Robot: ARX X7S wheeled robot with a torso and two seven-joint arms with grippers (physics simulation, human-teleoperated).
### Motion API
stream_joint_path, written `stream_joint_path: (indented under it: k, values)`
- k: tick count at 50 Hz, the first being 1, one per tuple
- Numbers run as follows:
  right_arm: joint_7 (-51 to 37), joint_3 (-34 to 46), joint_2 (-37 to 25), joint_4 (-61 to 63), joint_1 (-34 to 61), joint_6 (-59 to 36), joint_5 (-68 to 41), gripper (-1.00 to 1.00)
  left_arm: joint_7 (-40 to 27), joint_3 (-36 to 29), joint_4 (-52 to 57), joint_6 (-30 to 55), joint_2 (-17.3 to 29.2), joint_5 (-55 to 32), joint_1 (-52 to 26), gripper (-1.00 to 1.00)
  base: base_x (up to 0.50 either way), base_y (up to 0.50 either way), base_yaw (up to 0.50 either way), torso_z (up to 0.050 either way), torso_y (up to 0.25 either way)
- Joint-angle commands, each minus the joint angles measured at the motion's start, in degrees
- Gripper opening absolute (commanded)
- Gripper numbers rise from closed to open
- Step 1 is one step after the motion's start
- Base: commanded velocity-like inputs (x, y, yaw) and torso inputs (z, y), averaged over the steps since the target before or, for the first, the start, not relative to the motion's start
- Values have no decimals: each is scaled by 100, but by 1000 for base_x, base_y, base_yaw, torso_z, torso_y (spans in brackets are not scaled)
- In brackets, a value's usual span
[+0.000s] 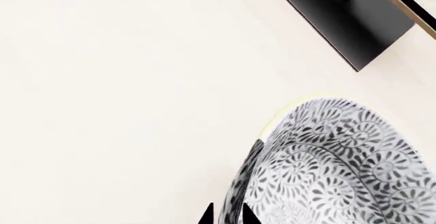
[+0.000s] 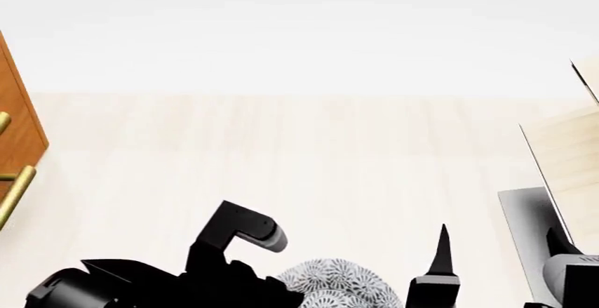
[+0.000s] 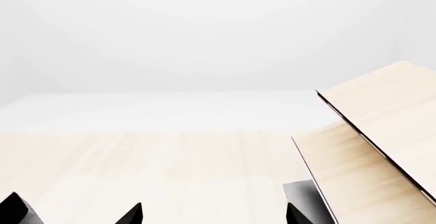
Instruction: Close the top drawer of the cabinet and put the bowl on top of it.
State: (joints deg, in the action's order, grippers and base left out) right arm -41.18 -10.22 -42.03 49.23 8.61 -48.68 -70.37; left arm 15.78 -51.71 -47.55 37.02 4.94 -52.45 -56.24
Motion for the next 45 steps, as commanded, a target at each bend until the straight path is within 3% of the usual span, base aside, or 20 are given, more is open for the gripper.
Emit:
stream_joint_path:
  k: [1, 16, 45]
  values:
    - [-12, -1, -8, 8, -27, 29, 1, 100, -954, 116, 507, 79, 239, -248, 32, -100, 0, 0, 0, 0, 0]
    - [-141, 6, -80, 92, 82, 0, -199, 100, -1520, 446, 1553, 488, 715, -667, -94, -100, 0, 0, 0, 0, 0]
    - [-140, 80, -87, 95, 74, 48, -167, 100, -2187, 709, 2697, 1157, 1176, -1091, -629, -100, 0, 0, 0, 0, 0]
